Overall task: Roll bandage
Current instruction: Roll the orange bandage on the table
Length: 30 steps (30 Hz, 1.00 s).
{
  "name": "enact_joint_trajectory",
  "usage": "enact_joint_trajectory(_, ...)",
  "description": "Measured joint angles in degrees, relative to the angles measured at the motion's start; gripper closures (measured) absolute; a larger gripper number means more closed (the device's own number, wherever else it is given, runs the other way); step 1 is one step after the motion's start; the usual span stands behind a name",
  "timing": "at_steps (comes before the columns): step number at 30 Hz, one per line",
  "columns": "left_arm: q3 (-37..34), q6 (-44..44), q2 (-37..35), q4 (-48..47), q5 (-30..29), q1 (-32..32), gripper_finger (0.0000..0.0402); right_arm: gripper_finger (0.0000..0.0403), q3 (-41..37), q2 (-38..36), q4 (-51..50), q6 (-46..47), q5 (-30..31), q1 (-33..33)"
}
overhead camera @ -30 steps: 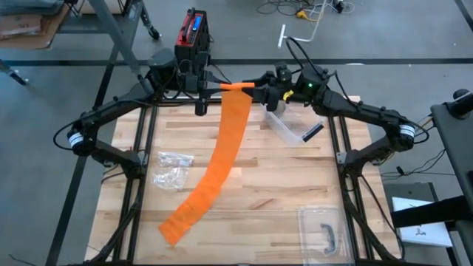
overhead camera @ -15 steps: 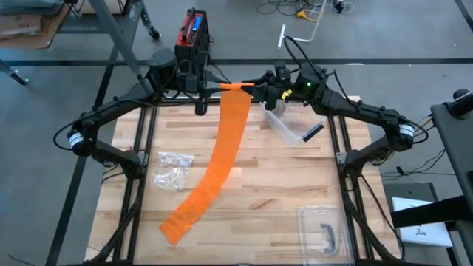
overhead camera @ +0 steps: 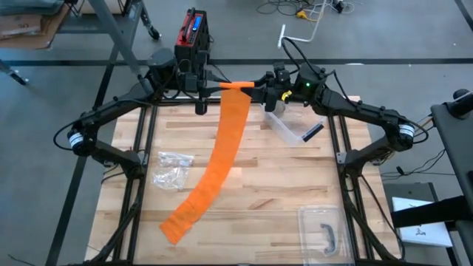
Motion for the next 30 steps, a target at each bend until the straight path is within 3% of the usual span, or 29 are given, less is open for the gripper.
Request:
enact_joint_trajectory(11,0.00,-0.14,0.00,0.16,0.02,0.00,0.0362,0.0250,-0.03,0.00,0.65,0.59,0.26,0.00)
enact_joint_trajectory(15,0.00,-4.27,0.00,0.70,-0.29,0.04,0.0348,0.0270,-0.04,0.00,0.82,-0.50,1.66,0.15)
enact_joint_trajectory(20,0.00,-12.63,-0.24,-0.43,-1.56,0.83,0.0295,0.0291,-0.04,0.00,0.74,-5.63,2.39,0.13)
enact_joint_trajectory(27,0.00,-30.67,-0.48,-2.80,-0.94,3.96,0.0186,0.0298,-0.07,-0.02,0.80,-17.94,3.89,0.13)
enact_joint_trajectory(30,0.00,-36.29,-0.09,-2.51,2.75,5.31,0.0146,0.0297,-0.07,0.27,0.82,-22.16,3.80,0.14)
